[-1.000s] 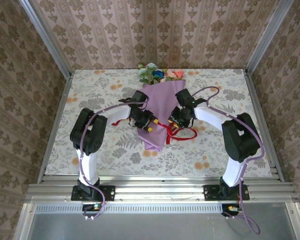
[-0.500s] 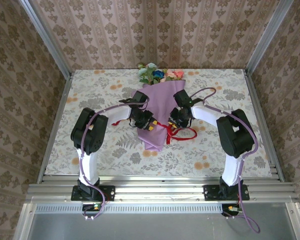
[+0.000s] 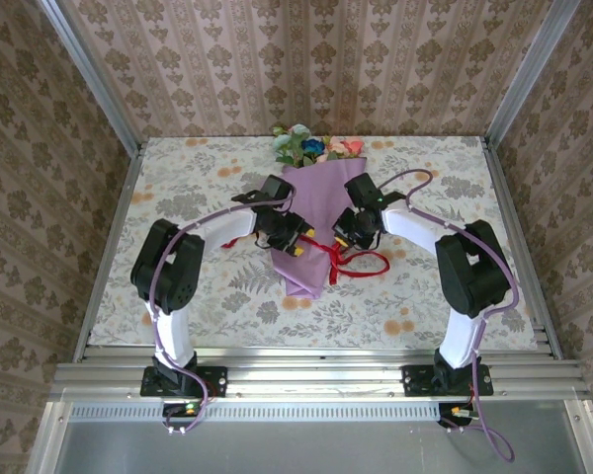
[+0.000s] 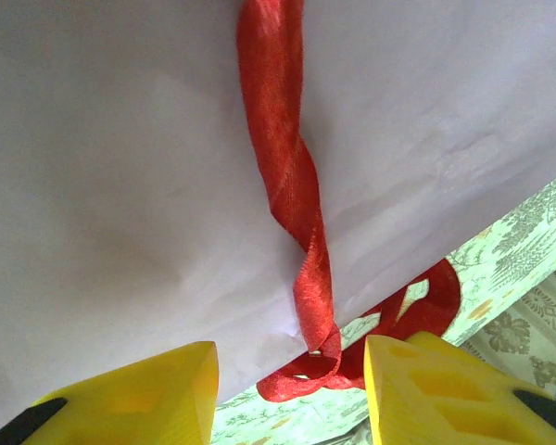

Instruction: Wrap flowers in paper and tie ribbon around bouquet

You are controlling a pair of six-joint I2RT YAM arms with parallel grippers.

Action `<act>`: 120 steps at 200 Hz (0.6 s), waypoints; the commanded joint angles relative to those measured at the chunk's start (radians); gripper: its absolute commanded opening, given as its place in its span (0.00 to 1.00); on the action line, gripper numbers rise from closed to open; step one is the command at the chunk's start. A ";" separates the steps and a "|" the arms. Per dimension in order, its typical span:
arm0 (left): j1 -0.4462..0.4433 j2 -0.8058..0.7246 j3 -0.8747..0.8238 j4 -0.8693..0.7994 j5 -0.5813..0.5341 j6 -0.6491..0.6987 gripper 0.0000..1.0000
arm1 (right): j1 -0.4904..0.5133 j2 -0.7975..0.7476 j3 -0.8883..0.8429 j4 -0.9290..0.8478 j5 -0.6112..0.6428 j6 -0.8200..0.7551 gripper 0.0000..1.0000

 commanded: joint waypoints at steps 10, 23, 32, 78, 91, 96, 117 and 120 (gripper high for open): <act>-0.011 0.023 0.055 -0.028 -0.003 -0.047 0.45 | 0.010 -0.029 -0.005 -0.027 0.012 0.024 0.00; -0.017 0.050 0.086 -0.044 0.010 -0.039 0.45 | 0.011 -0.033 -0.008 -0.025 0.011 0.026 0.00; -0.020 0.070 0.102 -0.054 0.013 -0.031 0.44 | 0.011 -0.033 -0.009 -0.023 0.010 0.027 0.00; -0.026 0.136 0.112 -0.045 0.047 -0.016 0.33 | 0.010 -0.061 -0.001 -0.041 0.022 0.023 0.00; -0.026 0.134 0.102 -0.036 0.046 -0.016 0.31 | 0.010 -0.071 0.005 -0.050 0.032 0.015 0.00; -0.027 0.136 0.103 -0.036 0.049 -0.015 0.30 | 0.010 -0.075 0.008 -0.052 0.034 0.011 0.00; -0.026 0.142 0.113 -0.046 0.046 -0.004 0.23 | 0.007 -0.090 0.014 -0.075 0.044 0.002 0.00; -0.026 0.142 0.112 -0.046 0.044 -0.003 0.21 | 0.005 -0.092 0.014 -0.078 0.047 0.000 0.00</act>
